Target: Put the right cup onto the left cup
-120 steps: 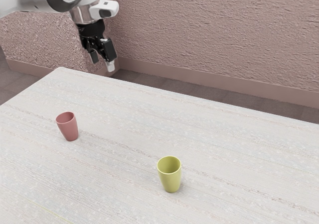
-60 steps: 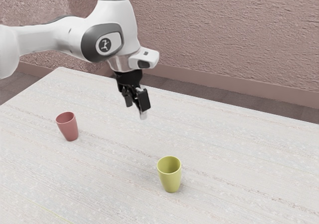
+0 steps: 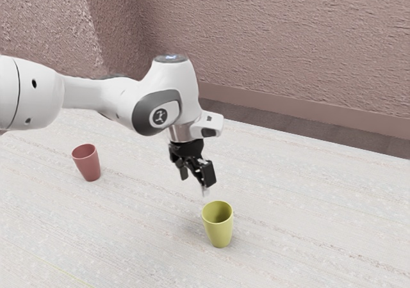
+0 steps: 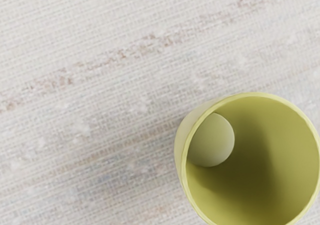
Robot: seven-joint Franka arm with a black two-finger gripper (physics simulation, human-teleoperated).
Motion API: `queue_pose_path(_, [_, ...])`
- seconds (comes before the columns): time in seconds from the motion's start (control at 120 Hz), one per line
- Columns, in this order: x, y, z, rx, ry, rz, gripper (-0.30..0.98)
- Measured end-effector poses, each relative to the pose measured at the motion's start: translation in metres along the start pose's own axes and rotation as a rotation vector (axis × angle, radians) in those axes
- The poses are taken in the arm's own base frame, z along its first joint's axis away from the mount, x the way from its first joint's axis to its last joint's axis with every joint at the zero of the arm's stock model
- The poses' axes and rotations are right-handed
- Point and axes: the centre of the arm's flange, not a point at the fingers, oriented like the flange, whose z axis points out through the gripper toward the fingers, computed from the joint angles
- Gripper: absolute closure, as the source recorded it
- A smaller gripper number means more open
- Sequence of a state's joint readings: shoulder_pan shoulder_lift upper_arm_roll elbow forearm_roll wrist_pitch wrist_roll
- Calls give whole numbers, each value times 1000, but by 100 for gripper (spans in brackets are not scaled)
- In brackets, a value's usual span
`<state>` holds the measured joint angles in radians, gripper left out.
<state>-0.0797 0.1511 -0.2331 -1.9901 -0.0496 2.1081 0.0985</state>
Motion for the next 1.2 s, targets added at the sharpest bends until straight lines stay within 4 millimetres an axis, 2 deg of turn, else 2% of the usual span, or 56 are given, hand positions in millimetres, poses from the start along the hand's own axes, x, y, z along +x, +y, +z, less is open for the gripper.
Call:
queue_pose_path(0.158, [9,12,33,-10,-16,-4,0])
queue_pose_path(0.308, [14,11,62,-21,-34,-24,0])
queue_pose_path(0.417, [16,10,73,-22,-41,-36,0])
queue_pose_path(0.533, [17,9,76,-17,-37,-43,1])
queue_pose_path(0.592, [17,9,77,-14,-37,-46,9])
queue_pose_path(0.742, [16,8,86,-12,-50,-54,45])
queue_pose_path(0.842, [16,8,86,-5,-49,-54,60])
queue_pose_path(0.992, [16,7,82,10,-44,-50,71])
queue_pose_path(1.092, [16,8,80,15,-41,-50,74])
queue_pose_path(1.2, [15,9,69,22,-28,-50,76])
